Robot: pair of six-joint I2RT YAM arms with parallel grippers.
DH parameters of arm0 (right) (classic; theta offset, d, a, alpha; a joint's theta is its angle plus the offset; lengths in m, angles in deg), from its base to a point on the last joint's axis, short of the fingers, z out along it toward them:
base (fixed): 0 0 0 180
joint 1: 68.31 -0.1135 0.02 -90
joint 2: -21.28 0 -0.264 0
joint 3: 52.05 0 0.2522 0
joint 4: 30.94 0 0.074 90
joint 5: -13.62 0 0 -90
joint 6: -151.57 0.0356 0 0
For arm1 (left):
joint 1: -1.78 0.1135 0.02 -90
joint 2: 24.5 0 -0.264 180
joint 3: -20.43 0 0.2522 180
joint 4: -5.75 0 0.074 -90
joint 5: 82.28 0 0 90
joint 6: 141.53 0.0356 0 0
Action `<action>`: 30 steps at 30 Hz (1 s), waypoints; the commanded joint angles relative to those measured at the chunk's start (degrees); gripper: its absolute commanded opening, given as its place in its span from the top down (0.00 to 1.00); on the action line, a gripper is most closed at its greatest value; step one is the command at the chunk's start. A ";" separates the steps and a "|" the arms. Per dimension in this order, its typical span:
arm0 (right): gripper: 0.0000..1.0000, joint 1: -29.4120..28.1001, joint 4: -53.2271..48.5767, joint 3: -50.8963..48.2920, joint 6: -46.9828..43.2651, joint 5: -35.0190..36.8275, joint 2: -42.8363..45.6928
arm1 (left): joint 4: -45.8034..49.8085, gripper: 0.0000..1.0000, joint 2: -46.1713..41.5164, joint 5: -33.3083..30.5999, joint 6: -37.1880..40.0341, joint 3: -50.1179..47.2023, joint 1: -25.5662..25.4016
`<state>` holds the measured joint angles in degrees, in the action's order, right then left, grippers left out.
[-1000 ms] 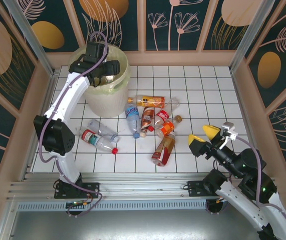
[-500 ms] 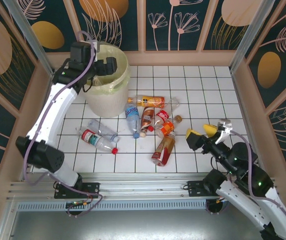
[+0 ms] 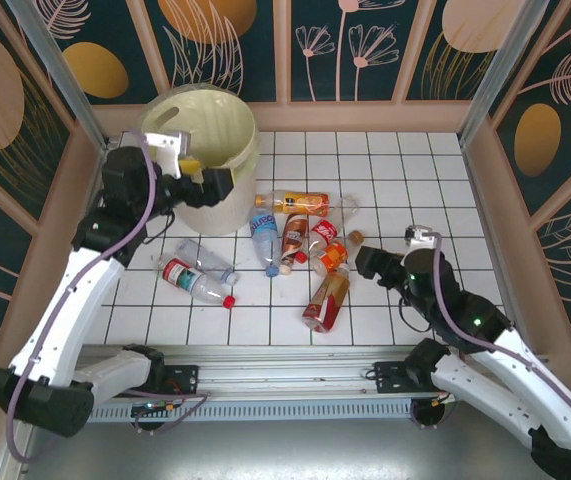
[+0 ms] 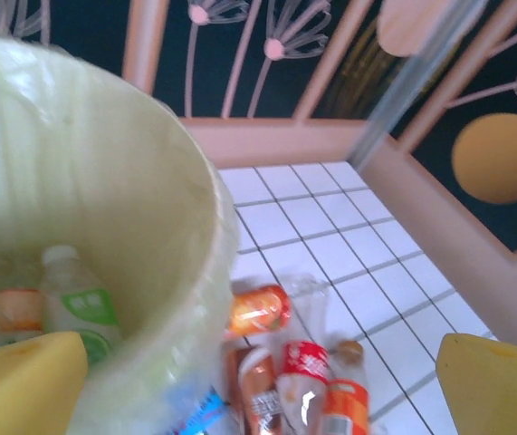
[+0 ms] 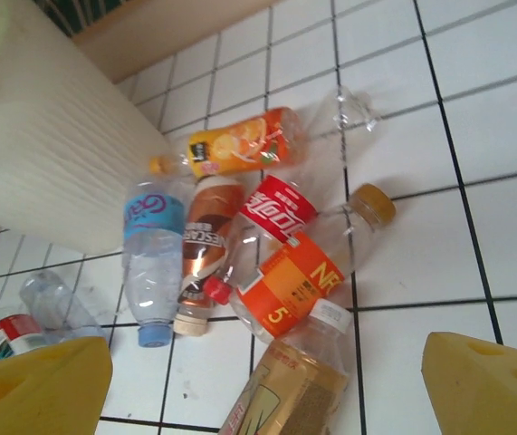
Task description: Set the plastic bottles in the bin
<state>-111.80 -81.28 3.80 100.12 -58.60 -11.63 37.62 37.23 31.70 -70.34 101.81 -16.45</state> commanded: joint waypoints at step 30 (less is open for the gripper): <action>0.13 3.43 27.18 -19.01 12.76 -19.44 -21.49 | -23.41 0.01 -4.01 -0.04 -11.51 -30.15 -19.89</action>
<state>-107.82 -59.18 -14.08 111.46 -76.50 -32.33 17.60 32.69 31.84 -80.83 72.45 -35.91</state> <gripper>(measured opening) 0.868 0.986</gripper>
